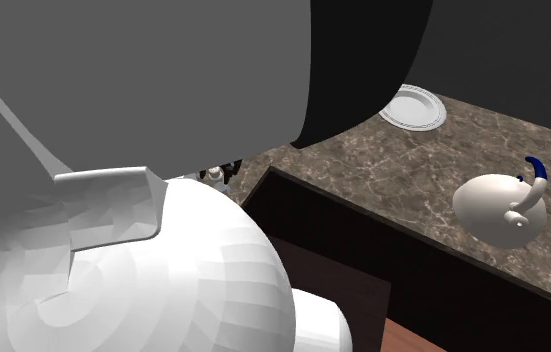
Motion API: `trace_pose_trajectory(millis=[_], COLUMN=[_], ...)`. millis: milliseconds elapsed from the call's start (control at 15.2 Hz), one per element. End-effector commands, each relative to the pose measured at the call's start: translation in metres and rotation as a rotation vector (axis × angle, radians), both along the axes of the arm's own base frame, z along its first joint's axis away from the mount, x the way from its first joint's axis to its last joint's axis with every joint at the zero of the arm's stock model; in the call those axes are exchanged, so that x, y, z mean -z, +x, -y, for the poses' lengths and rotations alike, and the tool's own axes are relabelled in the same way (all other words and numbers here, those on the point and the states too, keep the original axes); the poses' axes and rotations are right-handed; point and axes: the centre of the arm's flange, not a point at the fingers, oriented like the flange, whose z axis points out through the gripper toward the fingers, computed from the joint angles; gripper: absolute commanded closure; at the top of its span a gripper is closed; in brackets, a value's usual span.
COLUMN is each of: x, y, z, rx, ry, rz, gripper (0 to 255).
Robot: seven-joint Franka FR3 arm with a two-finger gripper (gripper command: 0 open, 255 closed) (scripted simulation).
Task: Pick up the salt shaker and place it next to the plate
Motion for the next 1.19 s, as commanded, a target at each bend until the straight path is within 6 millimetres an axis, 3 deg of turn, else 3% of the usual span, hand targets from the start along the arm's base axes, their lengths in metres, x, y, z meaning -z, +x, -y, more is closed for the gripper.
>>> trace_pose_trajectory(millis=[0,528,1122], x=[0.0,0.0,-0.047], y=[0.0,0.0,0.0], z=[0.0,0.0,0.0], rx=[0.0,0.0,0.0], ry=[0.0,0.0,0.0], rz=[0.0,0.0,0.0], gripper=[255,255,255])
